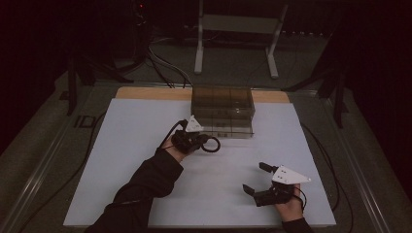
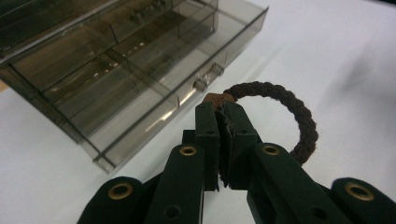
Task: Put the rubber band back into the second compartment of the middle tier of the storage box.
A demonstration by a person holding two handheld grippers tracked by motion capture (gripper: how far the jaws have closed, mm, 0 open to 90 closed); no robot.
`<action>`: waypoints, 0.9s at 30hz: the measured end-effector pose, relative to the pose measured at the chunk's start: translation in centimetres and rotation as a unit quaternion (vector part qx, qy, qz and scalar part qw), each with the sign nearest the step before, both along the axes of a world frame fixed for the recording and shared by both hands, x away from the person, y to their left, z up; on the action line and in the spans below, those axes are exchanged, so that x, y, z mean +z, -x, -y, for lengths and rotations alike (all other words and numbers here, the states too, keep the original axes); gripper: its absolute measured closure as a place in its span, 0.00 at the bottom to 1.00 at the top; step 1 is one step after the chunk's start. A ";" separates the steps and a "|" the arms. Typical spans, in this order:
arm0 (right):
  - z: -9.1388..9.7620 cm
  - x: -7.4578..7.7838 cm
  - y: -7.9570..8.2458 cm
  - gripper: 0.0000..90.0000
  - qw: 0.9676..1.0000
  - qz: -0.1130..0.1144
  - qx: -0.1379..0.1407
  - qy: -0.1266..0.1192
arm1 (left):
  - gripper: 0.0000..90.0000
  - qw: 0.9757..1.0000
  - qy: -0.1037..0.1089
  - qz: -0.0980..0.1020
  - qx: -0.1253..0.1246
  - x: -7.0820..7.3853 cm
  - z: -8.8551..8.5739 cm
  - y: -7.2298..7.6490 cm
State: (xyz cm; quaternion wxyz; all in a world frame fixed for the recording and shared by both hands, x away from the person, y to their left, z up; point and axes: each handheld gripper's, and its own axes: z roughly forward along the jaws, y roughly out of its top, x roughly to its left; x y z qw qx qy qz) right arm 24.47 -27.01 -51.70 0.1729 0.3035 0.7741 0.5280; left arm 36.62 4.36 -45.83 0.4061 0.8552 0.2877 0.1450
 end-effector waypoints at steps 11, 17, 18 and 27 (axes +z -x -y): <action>0.0 0.0 0.0 0.00 1.000 0.000 0.000 0.000 | 0.97 1.000 0.006 0.004 0.004 0.6 0.4 -1.0; 0.0 0.0 0.1 0.00 1.000 -0.001 -0.001 0.000 | 0.97 1.000 0.004 0.006 0.004 0.8 0.9 -1.7; 0.0 0.0 0.0 0.00 1.000 -0.001 0.000 -0.001 | 0.97 1.000 0.009 0.005 0.005 0.9 1.0 -1.8; -0.1 0.1 0.2 0.00 1.000 0.003 0.002 0.001 | 0.97 1.000 0.018 0.011 0.008 1.3 1.8 -2.6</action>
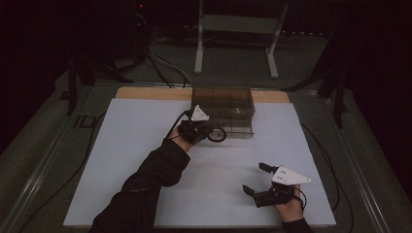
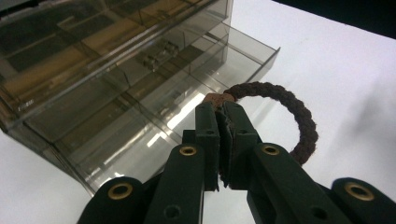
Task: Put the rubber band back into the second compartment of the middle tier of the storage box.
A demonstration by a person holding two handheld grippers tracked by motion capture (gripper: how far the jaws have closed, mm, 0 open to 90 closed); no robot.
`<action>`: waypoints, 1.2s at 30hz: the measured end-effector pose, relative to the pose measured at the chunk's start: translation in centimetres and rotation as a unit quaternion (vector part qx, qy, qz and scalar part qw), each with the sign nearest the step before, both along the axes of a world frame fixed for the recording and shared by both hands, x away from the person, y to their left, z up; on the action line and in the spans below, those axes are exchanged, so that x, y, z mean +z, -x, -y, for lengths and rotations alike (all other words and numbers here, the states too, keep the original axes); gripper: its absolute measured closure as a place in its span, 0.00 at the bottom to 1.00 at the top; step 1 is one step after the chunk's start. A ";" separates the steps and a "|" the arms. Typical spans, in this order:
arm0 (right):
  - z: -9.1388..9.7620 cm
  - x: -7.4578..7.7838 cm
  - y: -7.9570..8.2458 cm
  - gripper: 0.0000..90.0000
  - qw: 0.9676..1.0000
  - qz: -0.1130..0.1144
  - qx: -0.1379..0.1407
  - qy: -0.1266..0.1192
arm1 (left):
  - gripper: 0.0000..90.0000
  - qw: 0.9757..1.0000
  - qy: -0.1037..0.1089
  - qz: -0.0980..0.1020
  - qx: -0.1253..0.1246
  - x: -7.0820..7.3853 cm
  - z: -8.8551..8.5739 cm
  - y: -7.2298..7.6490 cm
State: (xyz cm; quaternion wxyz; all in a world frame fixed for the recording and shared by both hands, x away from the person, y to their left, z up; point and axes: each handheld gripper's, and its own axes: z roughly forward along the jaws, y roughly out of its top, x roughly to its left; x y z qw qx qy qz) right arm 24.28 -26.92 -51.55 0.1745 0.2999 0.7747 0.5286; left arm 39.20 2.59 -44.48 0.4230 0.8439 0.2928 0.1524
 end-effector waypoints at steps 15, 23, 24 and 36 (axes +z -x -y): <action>0.1 0.0 0.0 0.00 1.000 -0.002 0.000 -0.003 | 0.97 1.000 0.016 0.002 0.020 0.5 1.0 -1.6; 0.1 0.0 -0.1 0.00 1.000 -0.002 0.000 -0.004 | 0.97 0.999 0.016 0.004 0.029 0.2 1.6 -2.7; 0.1 0.0 0.0 0.00 1.000 -0.003 0.000 -0.006 | 0.97 0.999 0.014 0.005 0.029 0.0 1.8 -2.7; 0.3 0.0 0.0 0.00 1.000 -0.003 0.001 -0.008 | 0.97 0.999 0.014 -0.009 0.050 -1.8 2.4 -4.1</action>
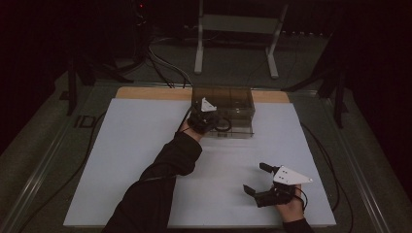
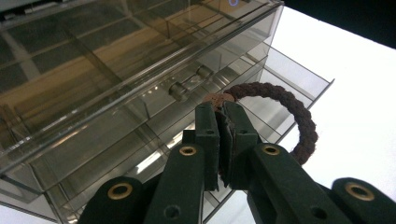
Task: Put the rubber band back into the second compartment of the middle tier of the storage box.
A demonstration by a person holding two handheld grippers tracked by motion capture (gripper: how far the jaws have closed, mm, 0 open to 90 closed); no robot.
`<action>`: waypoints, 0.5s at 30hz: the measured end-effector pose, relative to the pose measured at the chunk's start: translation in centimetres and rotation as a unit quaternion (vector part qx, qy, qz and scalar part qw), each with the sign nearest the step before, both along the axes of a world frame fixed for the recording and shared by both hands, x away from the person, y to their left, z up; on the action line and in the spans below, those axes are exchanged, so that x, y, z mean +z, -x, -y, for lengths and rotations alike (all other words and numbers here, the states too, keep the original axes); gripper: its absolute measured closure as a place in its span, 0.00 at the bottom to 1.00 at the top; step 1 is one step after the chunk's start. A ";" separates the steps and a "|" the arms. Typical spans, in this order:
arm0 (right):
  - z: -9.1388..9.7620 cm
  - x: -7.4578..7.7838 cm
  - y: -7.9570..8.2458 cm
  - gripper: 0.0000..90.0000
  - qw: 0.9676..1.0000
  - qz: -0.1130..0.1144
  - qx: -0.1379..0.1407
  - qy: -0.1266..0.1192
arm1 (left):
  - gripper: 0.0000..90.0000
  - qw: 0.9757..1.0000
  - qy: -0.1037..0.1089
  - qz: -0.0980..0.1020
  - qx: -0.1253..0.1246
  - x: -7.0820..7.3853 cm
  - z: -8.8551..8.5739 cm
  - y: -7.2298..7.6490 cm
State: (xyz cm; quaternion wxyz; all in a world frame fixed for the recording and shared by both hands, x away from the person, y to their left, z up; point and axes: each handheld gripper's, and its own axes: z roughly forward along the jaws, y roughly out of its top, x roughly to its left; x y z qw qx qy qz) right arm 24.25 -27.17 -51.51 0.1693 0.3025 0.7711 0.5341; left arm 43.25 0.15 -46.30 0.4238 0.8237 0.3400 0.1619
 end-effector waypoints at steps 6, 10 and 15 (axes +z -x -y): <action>0.0 0.0 0.0 0.00 1.000 0.001 0.000 0.000 | 0.97 1.000 -0.005 -0.003 0.008 -0.6 0.2 -0.6; 0.0 0.0 0.0 0.00 1.000 0.001 0.000 0.000 | 0.97 1.000 -0.005 -0.009 0.014 -1.1 0.2 -1.0; 0.1 0.0 0.0 0.00 1.000 0.002 -0.001 -0.002 | 0.97 1.000 -0.017 -0.008 0.014 -1.7 0.7 -1.3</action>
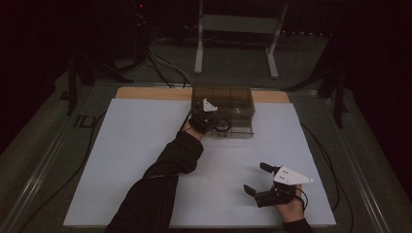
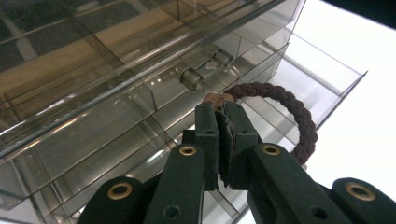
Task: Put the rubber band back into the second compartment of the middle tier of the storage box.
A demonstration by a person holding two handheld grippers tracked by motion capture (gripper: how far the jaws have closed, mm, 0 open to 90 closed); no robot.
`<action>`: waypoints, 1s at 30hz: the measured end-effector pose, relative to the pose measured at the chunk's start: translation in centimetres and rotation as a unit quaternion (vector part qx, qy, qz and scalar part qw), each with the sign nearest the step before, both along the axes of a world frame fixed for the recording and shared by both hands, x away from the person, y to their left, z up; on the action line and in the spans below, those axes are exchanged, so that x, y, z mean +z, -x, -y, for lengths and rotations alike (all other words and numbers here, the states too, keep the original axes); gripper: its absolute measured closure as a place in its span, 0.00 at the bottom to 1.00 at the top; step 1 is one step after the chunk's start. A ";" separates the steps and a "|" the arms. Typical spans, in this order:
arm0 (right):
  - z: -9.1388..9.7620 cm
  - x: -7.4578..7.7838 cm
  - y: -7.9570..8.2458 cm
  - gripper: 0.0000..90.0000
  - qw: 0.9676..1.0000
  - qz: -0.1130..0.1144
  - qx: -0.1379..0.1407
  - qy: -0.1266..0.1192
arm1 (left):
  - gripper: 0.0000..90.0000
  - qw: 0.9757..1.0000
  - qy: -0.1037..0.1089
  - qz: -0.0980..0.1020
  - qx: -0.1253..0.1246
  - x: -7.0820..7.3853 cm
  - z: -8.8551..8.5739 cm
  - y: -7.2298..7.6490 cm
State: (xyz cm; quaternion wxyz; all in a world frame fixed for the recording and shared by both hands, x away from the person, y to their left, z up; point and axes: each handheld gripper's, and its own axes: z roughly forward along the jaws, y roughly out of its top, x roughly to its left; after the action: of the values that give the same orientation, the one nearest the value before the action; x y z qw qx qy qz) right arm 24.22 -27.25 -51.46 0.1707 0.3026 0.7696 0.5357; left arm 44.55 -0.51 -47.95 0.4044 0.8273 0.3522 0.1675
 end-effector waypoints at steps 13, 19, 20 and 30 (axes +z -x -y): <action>0.1 0.0 0.0 0.00 1.000 -0.001 0.000 -0.002 | 0.97 1.000 -0.017 -0.002 0.006 -0.9 0.5 -0.6; 0.0 0.0 0.0 0.00 1.000 -0.002 0.001 -0.001 | 0.96 1.000 -0.029 -0.006 0.002 -1.0 0.7 -0.6; 0.0 0.0 0.0 0.00 1.000 -0.001 0.001 -0.002 | 0.95 1.000 -0.029 -0.006 0.002 -1.0 0.7 -0.6; 0.0 0.0 0.0 0.00 1.000 -0.002 0.001 -0.001 | 0.90 1.000 -0.016 -0.012 -0.006 -0.6 0.7 -0.5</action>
State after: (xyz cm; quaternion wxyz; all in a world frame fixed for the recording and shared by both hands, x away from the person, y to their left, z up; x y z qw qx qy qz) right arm 24.24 -27.27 -51.49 0.1680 0.3029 0.7699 0.5360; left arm 45.03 -1.24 -48.58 0.3878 0.8378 0.3489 0.1611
